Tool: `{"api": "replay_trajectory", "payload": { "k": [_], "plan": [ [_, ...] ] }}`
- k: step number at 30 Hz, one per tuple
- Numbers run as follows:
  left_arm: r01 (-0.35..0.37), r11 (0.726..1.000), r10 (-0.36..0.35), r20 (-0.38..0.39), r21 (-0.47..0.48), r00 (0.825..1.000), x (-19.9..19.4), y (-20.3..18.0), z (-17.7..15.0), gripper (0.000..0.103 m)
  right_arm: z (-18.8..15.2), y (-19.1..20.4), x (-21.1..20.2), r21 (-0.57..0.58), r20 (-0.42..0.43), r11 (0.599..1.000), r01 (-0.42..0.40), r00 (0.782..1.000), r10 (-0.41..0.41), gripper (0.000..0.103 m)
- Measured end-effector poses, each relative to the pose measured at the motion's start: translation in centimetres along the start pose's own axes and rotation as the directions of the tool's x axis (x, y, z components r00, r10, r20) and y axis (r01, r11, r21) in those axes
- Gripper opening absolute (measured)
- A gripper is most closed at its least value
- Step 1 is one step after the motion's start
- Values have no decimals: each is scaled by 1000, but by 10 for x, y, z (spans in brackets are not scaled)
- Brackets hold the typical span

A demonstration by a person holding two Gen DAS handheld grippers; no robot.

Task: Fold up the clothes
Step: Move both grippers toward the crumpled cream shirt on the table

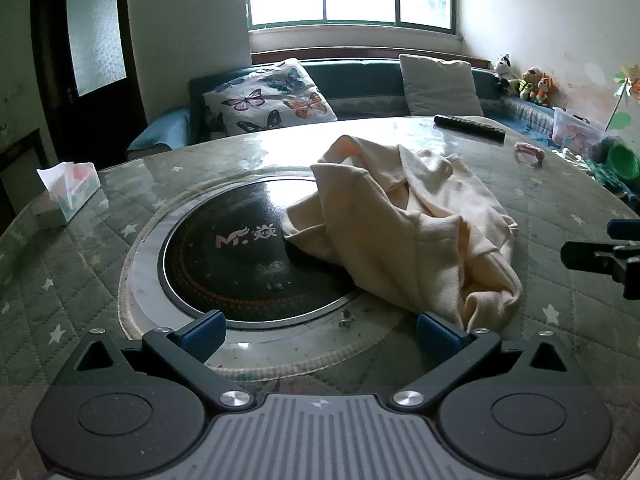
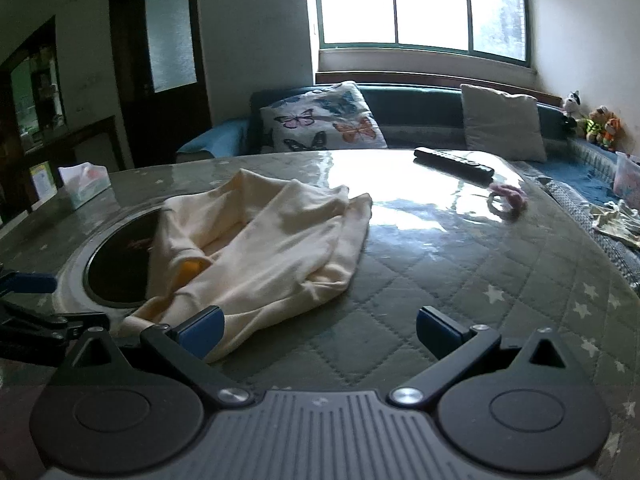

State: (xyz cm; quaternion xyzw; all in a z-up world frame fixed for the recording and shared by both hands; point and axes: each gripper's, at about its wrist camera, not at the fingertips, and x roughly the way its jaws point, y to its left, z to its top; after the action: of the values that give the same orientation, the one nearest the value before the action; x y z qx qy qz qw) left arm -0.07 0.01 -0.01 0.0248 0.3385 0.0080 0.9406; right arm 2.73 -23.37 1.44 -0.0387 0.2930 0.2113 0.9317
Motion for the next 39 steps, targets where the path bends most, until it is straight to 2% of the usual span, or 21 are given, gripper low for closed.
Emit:
{"api": "replay_trajectory", "payload": {
  "k": [6, 11, 14, 30, 39],
  "plan": [
    [-9, 1000, 8, -20, -12, 1000, -5, 0, -5, 103, -2, 3, -11, 17, -35, 1000, 1, 999, -1, 103],
    [-16, 1000, 16, -24, -15, 1000, -4, -2, -4, 103, -9, 15, -1, 14, -55, 999, 32, 998, -31, 103],
    [-10, 1000, 10, 1, 1, 1000, -11, -2, -11, 103, -11, 20, 5, 22, -63, 998, 54, 997, -53, 103],
    [-1, 1000, 1, 16, 19, 1000, -28, -6, -21, 103, -25, 50, -8, 21, -69, 992, 122, 990, -120, 103],
    [-1, 999, 1, 10, 33, 1000, -29, -11, -22, 103, -31, 49, -13, 34, -77, 987, 155, 985, -152, 103]
  ]
}}
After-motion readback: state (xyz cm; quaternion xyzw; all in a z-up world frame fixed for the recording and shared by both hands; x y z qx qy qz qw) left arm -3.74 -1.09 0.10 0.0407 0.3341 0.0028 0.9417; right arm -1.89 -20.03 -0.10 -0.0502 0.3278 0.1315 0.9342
